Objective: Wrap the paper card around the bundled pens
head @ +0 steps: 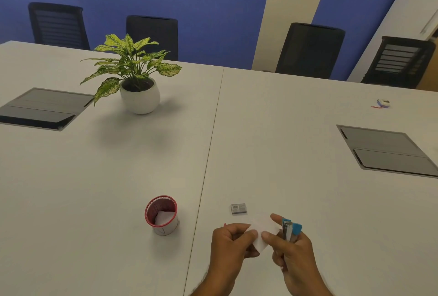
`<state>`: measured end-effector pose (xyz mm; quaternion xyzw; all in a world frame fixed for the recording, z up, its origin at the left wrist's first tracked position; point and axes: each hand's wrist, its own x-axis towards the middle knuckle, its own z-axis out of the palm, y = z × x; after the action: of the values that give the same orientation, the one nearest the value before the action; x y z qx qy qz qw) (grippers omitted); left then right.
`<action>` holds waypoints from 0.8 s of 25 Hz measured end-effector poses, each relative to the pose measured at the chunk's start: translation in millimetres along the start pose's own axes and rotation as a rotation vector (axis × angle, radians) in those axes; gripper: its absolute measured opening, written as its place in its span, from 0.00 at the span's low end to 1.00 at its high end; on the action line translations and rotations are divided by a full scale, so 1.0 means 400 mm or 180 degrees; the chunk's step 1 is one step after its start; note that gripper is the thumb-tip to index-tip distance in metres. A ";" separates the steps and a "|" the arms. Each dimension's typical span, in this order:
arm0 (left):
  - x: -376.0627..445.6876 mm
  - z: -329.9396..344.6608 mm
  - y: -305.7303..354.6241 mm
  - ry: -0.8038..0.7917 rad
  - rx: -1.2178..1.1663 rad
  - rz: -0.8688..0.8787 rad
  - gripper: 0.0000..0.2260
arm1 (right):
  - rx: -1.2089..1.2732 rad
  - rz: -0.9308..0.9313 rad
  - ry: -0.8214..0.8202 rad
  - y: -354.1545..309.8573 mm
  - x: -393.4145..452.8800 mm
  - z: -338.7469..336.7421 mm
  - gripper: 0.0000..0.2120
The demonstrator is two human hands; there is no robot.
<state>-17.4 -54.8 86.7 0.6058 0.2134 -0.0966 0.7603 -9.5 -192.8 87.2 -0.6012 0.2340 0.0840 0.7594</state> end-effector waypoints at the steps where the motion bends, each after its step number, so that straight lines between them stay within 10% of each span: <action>1: -0.002 0.000 -0.001 -0.0028 0.0034 0.0007 0.04 | 0.0005 0.0002 0.0045 0.002 0.002 0.000 0.30; 20: 0.027 -0.029 -0.008 0.0094 0.0223 -0.0059 0.03 | 0.0058 0.0021 0.0222 0.024 0.045 0.003 0.05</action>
<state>-11.7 -43.4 77.0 0.6315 0.2267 -0.1020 0.7344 2.7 -191.8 70.8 -0.5961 0.2631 0.0634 0.7560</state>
